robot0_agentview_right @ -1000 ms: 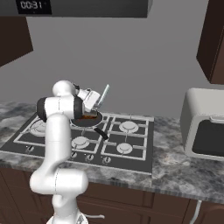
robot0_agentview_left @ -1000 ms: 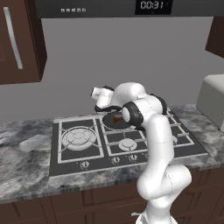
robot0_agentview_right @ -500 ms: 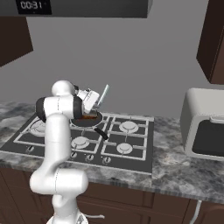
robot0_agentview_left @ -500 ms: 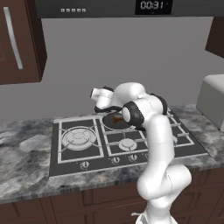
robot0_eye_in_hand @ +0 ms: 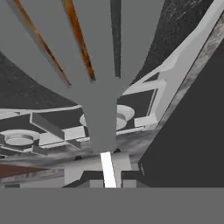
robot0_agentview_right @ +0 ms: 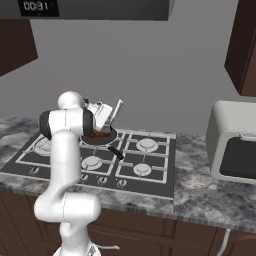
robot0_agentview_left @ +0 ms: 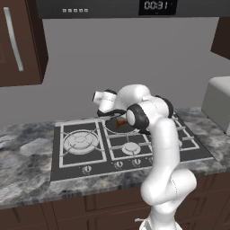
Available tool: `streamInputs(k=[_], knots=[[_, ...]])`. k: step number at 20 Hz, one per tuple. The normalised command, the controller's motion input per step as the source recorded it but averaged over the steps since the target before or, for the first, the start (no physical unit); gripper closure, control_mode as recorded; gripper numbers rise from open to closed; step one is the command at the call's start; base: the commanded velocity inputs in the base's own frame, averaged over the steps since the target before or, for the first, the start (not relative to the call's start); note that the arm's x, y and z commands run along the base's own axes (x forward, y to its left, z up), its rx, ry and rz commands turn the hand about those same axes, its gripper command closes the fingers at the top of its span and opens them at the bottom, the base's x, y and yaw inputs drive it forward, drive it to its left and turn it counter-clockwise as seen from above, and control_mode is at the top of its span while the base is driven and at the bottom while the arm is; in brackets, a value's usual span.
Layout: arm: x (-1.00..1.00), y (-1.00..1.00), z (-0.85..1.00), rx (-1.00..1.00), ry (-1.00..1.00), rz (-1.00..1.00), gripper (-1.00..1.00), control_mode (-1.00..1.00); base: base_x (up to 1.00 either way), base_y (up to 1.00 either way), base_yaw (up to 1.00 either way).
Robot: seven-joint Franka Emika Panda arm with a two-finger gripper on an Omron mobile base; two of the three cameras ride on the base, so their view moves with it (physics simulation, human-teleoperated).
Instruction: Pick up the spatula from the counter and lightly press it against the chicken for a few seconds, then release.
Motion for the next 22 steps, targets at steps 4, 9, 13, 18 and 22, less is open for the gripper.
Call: streamInputs(k=[4, 9, 13, 18, 22], knots=[[-0.15, 0.00, 0.25, 0.02, -0.10, 0.00, 1.00, -1.00, 0.00, 0.00, 0.00], [-0.30, -0.04, 0.34, 0.06, -0.08, 0.00, 1.00, -1.00, 0.00, 0.00, 0.00], [-0.51, -0.17, 0.38, 0.11, -0.05, 0.02, 1.00, -1.00, 0.00, 0.00, 0.00], [-0.69, -0.20, 0.21, 0.09, -0.29, 0.05, 1.00, -1.00, 0.00, 0.00, 0.00], [-0.69, -0.21, 0.39, 0.11, -0.39, 0.08, 1.00, -1.00, 0.00, 0.00, 0.00]])
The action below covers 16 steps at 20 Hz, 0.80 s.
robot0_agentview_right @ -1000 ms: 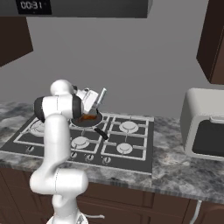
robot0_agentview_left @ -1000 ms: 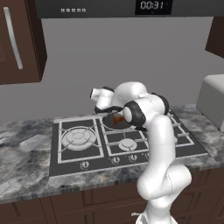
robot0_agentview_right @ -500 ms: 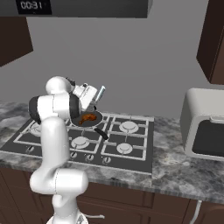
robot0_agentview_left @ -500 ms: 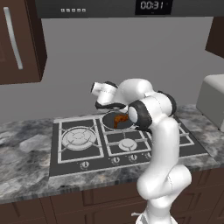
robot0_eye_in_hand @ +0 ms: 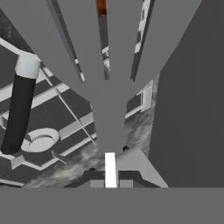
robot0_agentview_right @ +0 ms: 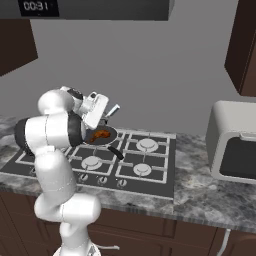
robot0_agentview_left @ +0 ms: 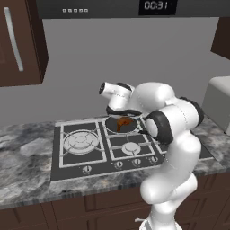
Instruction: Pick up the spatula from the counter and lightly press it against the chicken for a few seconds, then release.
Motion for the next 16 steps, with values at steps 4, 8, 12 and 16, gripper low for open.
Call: streamInputs(k=[4, 8, 12, 16], knots=[[-0.56, -0.28, 0.68, 0.17, -0.28, 0.08, 1.00, -1.00, 0.00, 0.00, 0.00], [-0.64, -0.25, 0.70, 0.21, -0.11, 0.02, 1.00, -1.00, 0.00, 0.00, 0.00], [-0.80, -0.24, 0.50, 0.28, -0.07, 0.00, 1.00, -1.00, 0.00, 0.00, 0.00], [-0.76, -0.16, 0.61, 0.36, -0.11, 0.00, 1.00, -1.00, 0.00, 0.00, 0.00]])
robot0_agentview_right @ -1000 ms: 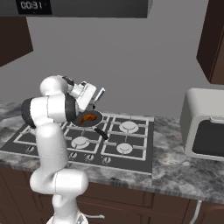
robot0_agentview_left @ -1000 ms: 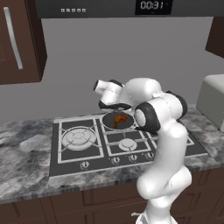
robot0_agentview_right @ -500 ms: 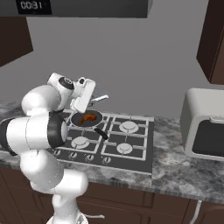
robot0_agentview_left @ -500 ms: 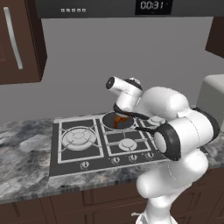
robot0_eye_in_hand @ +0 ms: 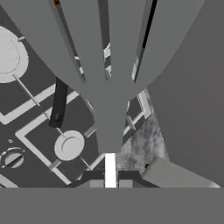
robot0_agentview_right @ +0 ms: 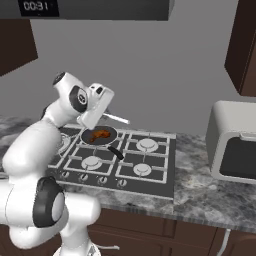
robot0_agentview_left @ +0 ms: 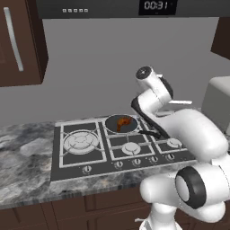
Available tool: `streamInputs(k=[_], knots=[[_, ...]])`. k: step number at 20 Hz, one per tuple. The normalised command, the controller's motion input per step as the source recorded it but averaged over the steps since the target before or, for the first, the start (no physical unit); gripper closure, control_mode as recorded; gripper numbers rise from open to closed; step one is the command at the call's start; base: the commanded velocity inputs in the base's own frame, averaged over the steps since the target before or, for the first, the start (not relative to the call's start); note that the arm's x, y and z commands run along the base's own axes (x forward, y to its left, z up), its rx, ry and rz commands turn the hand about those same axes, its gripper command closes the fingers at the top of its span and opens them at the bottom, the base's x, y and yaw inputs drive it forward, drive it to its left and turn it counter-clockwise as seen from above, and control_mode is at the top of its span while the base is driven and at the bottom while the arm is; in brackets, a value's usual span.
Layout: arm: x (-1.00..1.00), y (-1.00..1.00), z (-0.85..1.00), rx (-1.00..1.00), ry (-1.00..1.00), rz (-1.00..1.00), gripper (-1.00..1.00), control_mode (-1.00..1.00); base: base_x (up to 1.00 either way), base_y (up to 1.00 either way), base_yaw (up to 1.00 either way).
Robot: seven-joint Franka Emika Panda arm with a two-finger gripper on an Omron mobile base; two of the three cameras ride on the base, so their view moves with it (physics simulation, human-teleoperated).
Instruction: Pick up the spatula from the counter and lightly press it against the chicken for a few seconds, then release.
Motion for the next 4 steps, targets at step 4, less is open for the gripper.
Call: streamInputs(k=[4], knots=[[-0.71, -0.09, 0.69, 0.38, -0.04, 0.00, 1.00, -1.00, 0.00, 0.00, 0.00]])
